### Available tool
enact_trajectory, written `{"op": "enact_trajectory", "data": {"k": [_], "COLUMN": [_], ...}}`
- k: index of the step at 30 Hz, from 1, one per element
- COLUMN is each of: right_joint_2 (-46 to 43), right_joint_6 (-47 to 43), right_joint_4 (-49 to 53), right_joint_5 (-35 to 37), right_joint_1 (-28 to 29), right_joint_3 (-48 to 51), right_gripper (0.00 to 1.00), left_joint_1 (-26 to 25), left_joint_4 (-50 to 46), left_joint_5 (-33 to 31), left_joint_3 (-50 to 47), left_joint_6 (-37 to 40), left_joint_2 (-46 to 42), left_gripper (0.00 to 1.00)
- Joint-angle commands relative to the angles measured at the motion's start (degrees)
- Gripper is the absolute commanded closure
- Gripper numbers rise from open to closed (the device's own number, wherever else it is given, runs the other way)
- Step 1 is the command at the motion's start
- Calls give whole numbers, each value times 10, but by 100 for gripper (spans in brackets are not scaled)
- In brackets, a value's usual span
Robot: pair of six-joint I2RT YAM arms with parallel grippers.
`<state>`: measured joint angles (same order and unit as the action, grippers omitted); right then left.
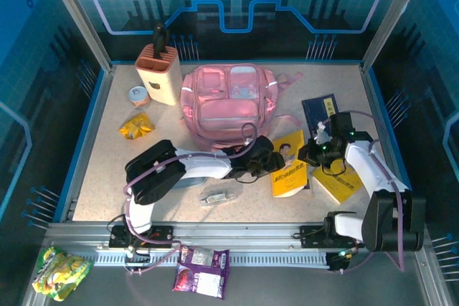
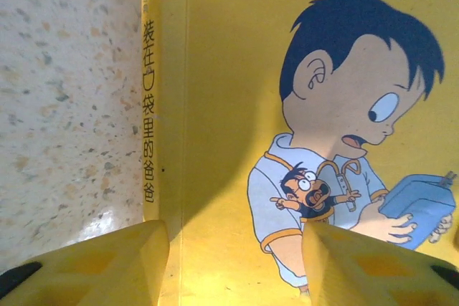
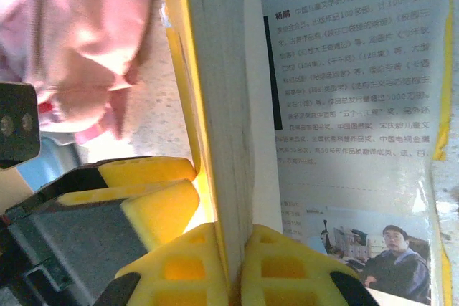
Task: Pack the student bag
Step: Pick up the book from the middle-right of the table.
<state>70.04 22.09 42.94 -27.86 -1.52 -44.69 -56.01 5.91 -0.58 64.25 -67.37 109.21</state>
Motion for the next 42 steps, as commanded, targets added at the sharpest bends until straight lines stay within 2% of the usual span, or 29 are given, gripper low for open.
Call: {"op": "enact_trajectory", "data": {"k": [1, 4, 8, 11, 15, 18, 22, 27, 30, 32, 33, 36, 38, 40, 42], "right_joint_2": [-45, -65, -86, -88, -85, -79, -72, -69, -70, -69, -69, -73, -79, -80, -80], "right_joint_6": [22, 35, 74, 118, 176, 197, 203, 197, 187, 180, 178, 156, 128, 111, 107], "right_joint_4": [-2, 3, -14, -57, -127, -152, -172, -181, -181, -178, -175, -151, -117, -95, -86], "right_joint_5": [-71, -91, -132, -176, -210, -211, -208, -197, -195, -200, -203, -212, -205, -209, -219], "right_joint_1": [-6, -7, -7, -2, 9, 15, 14, 11, 9, 3, -1, -16, -22, -24, -24], "right_joint_3": [-32, -52, -80, -86, -82, -80, -64, -41, -37, -33, -31, -29, -31, -29, -23], "right_gripper": [100, 100, 100, 100, 100, 100, 100, 100, 100, 92, 85, 61, 40, 22, 11], "left_joint_1": [20, 35, 58, 72, 84, 84, 85, 85, 86, 88, 90, 96, 99, 100, 99], "left_joint_4": [-52, -37, -10, 45, 130, 176, 213, 212, 196, 191, 190, 188, 182, 176, 164], "left_joint_5": [-13, -10, 0, 24, 73, 98, 96, 99, 97, 96, 95, 93, 89, 92, 94], "left_joint_3": [-38, -78, -122, -145, -155, -149, -155, -153, -149, -149, -148, -145, -139, -128, -115], "left_joint_6": [32, 39, 40, 39, 38, 36, 38, 54, 63, 66, 65, 66, 67, 74, 77], "left_joint_2": [-79, -140, -204, -226, -223, -218, -231, -252, -265, -274, -278, -296, -309, -318, -324], "left_gripper": [39, 28, 18, 15, 16, 29, 42, 57, 70, 81, 84, 92, 98, 100, 100]}}
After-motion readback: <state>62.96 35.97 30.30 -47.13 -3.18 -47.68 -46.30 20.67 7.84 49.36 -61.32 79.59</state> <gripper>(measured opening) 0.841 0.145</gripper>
